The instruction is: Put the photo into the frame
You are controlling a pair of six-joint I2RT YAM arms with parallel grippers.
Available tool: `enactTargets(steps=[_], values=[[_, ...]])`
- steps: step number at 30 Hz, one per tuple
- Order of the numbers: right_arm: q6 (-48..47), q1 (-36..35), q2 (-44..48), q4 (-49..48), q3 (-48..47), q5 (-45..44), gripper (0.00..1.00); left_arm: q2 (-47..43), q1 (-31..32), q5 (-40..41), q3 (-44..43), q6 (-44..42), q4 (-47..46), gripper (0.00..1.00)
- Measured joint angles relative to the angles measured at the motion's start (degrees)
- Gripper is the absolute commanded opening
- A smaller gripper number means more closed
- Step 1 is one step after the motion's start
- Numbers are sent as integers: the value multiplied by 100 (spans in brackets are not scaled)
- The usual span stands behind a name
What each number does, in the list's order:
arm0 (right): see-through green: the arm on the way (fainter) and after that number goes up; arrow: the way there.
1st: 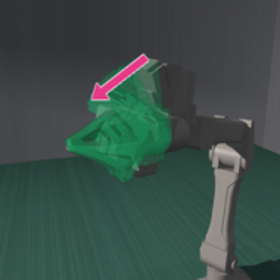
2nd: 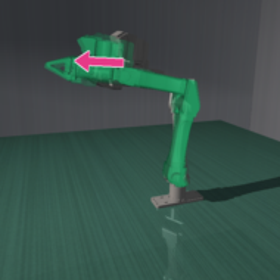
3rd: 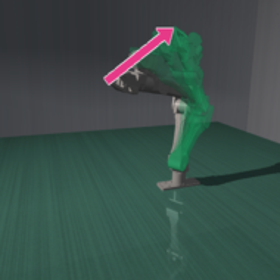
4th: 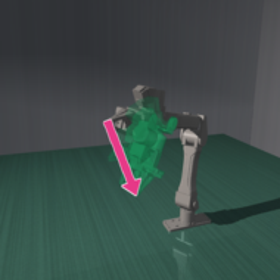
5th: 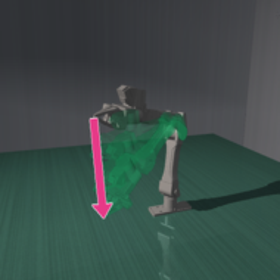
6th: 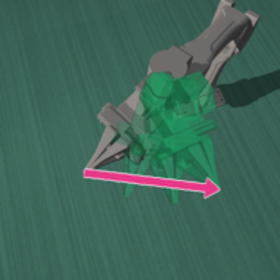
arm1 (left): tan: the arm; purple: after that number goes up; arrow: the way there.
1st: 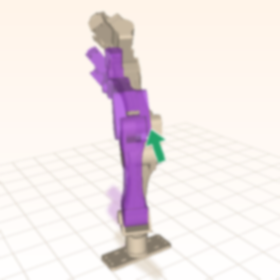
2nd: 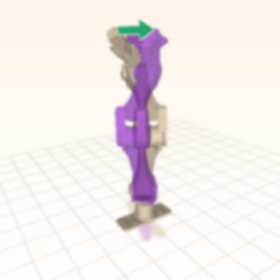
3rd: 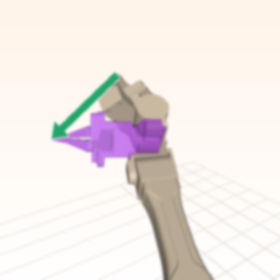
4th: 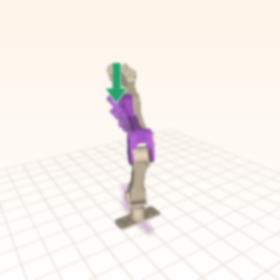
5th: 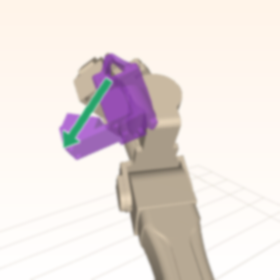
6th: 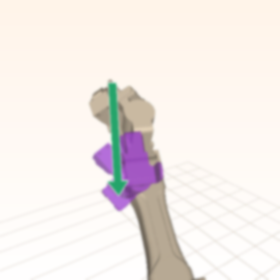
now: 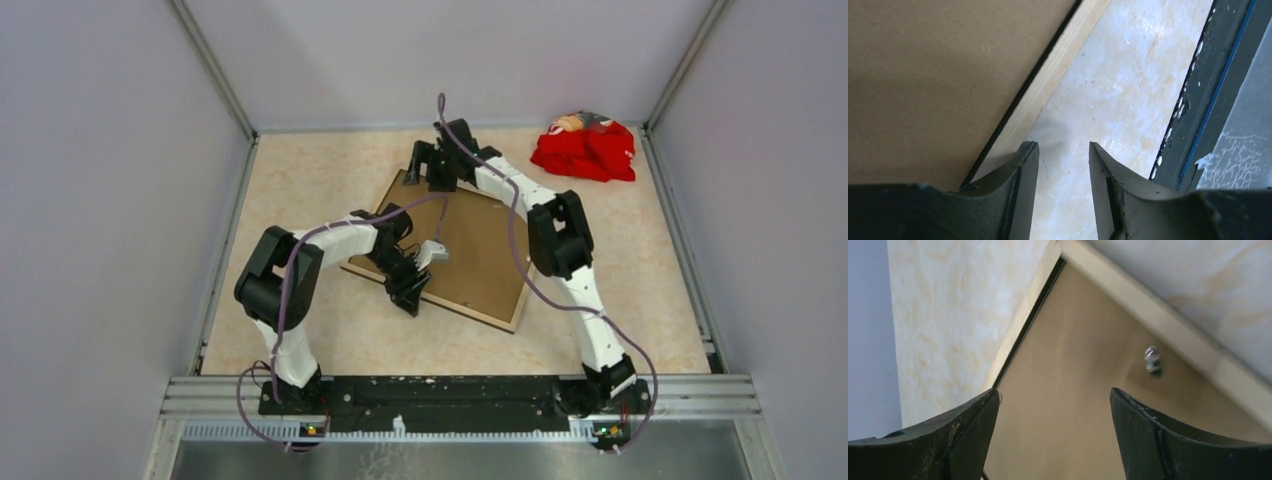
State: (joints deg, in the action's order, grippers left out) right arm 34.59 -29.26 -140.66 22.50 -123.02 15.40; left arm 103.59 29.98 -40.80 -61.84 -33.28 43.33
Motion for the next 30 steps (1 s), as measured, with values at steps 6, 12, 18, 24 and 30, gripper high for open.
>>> enactTargets(steps=[6,12,18,24,30], values=[[-28,-208,444,114,960,256,82,-195,-195,28,-227,-793,876,65],[-92,114,1550,46,2046,-87,82,-385,-1091,-173,-1731,-1357,1801,60],[13,162,2914,-424,2953,-195,78,155,-2577,-4,-2983,-975,1423,38],[203,-192,3322,-1110,3748,7,75,1939,-3401,33,-3915,-450,1036,41],[341,-479,3036,-1325,4140,256,73,2500,-3418,-166,-3912,-262,1106,41]])
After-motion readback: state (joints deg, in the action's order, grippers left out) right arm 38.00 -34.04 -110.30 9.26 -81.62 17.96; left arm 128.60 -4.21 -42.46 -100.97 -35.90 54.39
